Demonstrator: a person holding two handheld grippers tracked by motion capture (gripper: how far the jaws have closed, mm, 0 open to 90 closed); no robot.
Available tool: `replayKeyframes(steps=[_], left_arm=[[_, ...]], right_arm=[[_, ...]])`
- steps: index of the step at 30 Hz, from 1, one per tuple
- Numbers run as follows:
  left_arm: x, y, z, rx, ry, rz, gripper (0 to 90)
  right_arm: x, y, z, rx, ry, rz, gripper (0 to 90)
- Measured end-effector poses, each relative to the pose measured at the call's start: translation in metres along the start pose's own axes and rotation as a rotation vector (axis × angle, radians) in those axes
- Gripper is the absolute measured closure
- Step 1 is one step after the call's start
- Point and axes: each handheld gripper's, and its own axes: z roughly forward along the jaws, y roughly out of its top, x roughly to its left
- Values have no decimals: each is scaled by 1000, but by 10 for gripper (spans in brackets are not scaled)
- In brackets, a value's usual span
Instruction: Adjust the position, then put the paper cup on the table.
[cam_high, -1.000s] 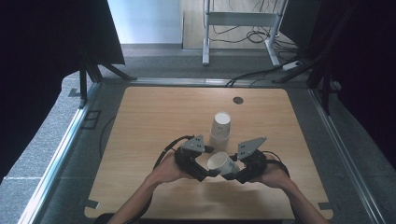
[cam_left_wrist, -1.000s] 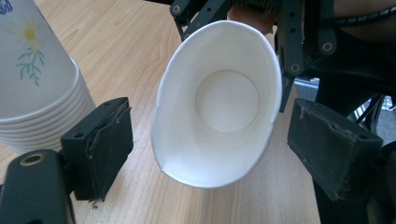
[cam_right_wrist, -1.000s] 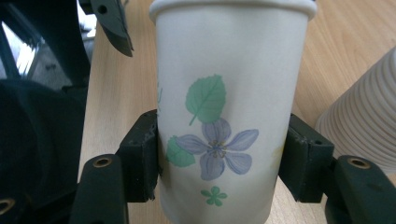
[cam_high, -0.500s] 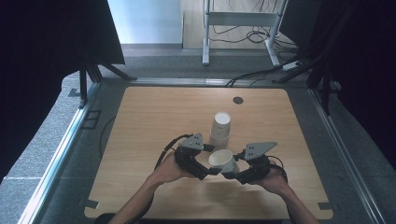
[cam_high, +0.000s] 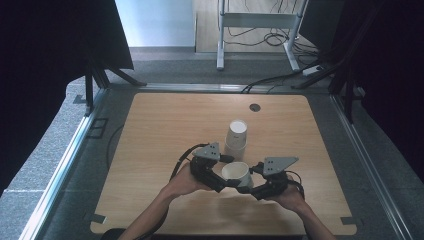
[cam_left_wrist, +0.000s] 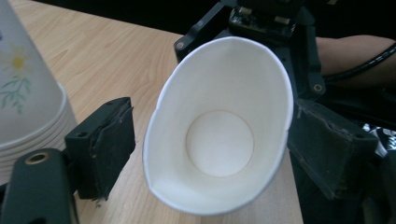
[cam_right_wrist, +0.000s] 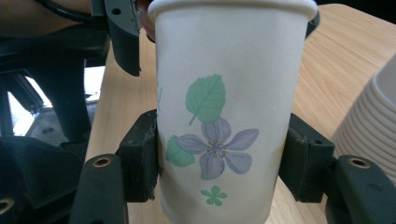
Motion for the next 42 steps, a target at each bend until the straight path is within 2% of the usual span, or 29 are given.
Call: replayKeyframes(steps=[7,13,20,23,28,33,39,42], left_arm=[[0,1,0,-18,-34,6,258],[-2,1,0,-11,-24,23,300],[-5,4,3,20,0,53,337],[-5,6,4,32,13,66,340],[-6,12,3,60,46,86,343],[-7,13,1,90,81,98,342],[-5,12,-2,106,119,81,342],[-4,13,-5,116,141,76,341]], right_arm=[[0,-1,2,-21,27,-10,376],[-1,-2,3,-29,44,-8,375],[-4,-4,5,-11,61,3,350],[-5,-5,6,-1,56,7,280],[-6,-5,8,30,10,22,137],[-6,-4,8,72,-55,42,109],[-5,-6,7,118,-109,49,36],[-5,-8,6,132,-134,49,32]])
